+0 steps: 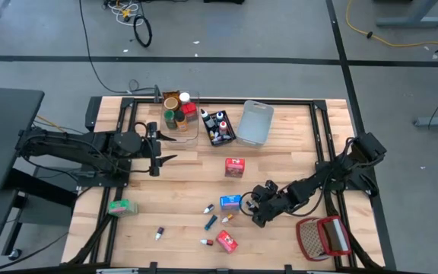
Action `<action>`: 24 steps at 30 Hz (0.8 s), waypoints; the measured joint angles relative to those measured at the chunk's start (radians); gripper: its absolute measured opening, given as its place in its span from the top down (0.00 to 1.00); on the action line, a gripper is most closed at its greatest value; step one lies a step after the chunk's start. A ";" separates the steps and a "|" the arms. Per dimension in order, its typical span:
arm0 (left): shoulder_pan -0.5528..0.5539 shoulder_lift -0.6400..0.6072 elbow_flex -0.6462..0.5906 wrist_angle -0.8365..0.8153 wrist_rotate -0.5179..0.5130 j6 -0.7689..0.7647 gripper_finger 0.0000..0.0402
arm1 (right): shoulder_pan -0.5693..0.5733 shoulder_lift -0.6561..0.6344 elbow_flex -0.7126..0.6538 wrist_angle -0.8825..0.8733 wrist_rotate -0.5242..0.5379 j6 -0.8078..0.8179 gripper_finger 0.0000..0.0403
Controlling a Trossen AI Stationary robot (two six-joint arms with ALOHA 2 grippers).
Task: Pick & Place Kitchen Items
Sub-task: Put the right black food coloring bottle into the black bin
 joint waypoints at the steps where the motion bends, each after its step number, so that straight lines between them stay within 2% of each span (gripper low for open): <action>1: 0.000 0.000 0.000 0.002 0.000 0.000 0.34 | 0.000 0.000 0.000 0.000 0.000 0.000 0.42; 20: 0.000 0.000 0.000 0.006 0.000 0.000 0.34 | 0.000 0.002 -0.002 -0.002 0.010 -0.073 0.42; 24: 0.000 0.000 0.000 0.007 0.012 -0.007 0.34 | 0.000 0.002 -0.002 -0.008 0.015 -0.076 0.48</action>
